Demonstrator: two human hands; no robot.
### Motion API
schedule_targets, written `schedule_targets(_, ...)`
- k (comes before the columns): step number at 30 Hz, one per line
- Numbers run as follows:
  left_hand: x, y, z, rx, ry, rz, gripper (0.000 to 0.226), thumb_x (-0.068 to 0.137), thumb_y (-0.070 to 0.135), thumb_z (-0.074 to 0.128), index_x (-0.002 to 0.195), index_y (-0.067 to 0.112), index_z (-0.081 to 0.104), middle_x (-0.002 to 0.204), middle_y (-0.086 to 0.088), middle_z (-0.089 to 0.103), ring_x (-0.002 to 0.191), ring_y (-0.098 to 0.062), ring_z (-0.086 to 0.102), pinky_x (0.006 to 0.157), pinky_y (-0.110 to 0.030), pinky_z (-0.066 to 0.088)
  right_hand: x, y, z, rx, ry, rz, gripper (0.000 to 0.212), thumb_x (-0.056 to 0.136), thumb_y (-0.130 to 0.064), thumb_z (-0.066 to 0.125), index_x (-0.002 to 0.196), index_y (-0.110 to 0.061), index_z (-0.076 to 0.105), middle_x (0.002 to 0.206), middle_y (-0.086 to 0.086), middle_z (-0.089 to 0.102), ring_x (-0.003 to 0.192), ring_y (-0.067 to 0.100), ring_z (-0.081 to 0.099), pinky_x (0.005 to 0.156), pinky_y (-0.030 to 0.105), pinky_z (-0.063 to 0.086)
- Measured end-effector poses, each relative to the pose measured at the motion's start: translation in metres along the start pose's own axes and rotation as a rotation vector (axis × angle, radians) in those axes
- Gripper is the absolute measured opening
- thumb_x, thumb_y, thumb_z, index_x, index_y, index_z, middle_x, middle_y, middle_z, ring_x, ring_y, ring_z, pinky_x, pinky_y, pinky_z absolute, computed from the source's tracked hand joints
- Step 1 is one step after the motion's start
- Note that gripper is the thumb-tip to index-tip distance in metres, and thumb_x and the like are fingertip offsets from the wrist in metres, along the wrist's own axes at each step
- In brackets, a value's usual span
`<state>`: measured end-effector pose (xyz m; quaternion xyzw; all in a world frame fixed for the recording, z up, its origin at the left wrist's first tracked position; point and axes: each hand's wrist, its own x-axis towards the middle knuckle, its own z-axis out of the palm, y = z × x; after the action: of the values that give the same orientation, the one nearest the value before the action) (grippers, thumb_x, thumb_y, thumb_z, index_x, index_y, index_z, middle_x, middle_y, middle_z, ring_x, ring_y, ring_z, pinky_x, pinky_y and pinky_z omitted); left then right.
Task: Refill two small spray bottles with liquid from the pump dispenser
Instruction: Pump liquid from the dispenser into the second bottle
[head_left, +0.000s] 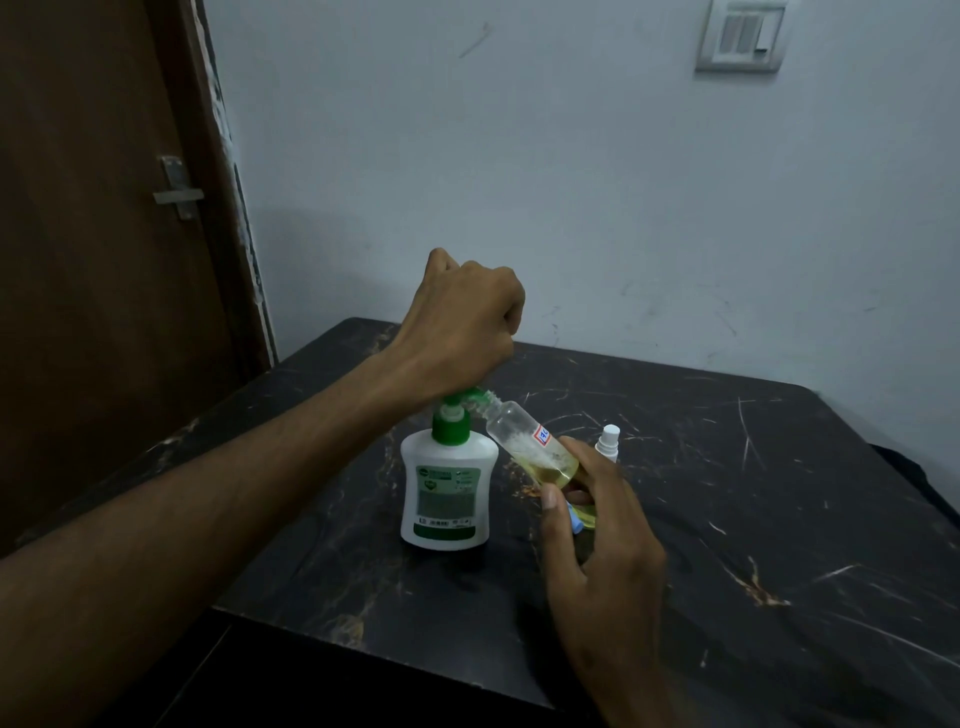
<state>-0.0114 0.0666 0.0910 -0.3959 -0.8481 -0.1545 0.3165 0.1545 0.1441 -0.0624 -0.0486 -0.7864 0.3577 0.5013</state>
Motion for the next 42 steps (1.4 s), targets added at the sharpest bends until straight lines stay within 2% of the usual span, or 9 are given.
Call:
schedule_targets(18, -0.0047, 0.0011, 0.0065, -0.037, -0.009, -0.010, 0.028, 0.074, -0.001, 0.056, 0.074, 0.020, 0.075, 0.074, 0.007, 0.071, 0.069, -0.015, 0.062, 0.099, -0.039, 0.036, -0.0002, 0.0014, 0.0002, -0.015, 0.008, -0.003, 0.041, 0.096, -0.017, 0.062, 0.137, -0.012, 0.063, 0.120, -0.003, 0.069, 0.111, -0.004, 0.061, 0.091, 0.000, 0.041)
schedule_targets(26, -0.0009, 0.0011, 0.0027, -0.030, -0.006, 0.005, 0.029, 0.074, -0.001, 0.056, 0.077, 0.020, 0.075, 0.074, 0.008, 0.071, 0.069, -0.014, 0.062, 0.102, -0.041, 0.037, 0.0000, 0.0033, 0.0019, -0.002, 0.012, -0.001, 0.041, 0.099, -0.025, 0.059, 0.138, -0.014, 0.061, 0.120, -0.006, 0.068, 0.110, -0.002, 0.062, 0.091, 0.004, 0.045)
schedule_targets(29, -0.0038, 0.0007, 0.0065, -0.046, -0.013, 0.003, 0.028, 0.076, -0.001, 0.057, 0.075, 0.020, 0.076, 0.074, 0.007, 0.073, 0.070, -0.014, 0.064, 0.104, -0.042, 0.037, -0.0006, 0.0032, 0.0015, -0.010, 0.015, 0.000, 0.041, 0.098, -0.022, 0.061, 0.138, -0.015, 0.062, 0.119, -0.007, 0.068, 0.110, -0.003, 0.062, 0.091, 0.004, 0.045)
schedule_targets(35, 0.0003, -0.0017, 0.0000, -0.014, 0.008, 0.015, 0.027, 0.073, 0.000, 0.054, 0.075, 0.019, 0.073, 0.073, 0.007, 0.070, 0.067, -0.014, 0.059, 0.098, -0.042, 0.037, -0.0007, 0.0025, 0.0017, -0.006, 0.021, -0.008, 0.039, 0.099, -0.023, 0.060, 0.138, -0.015, 0.062, 0.120, -0.008, 0.067, 0.109, 0.000, 0.063, 0.090, 0.005, 0.044)
schedule_targets(42, -0.0031, -0.0011, 0.0068, -0.040, -0.005, 0.010, 0.027, 0.074, 0.000, 0.057, 0.074, 0.021, 0.075, 0.073, 0.007, 0.072, 0.068, -0.014, 0.062, 0.102, -0.043, 0.038, 0.0002, 0.0020, 0.0011, -0.027, 0.000, -0.003, 0.040, 0.098, -0.020, 0.061, 0.138, -0.014, 0.061, 0.122, -0.006, 0.068, 0.111, -0.003, 0.062, 0.091, 0.002, 0.042)
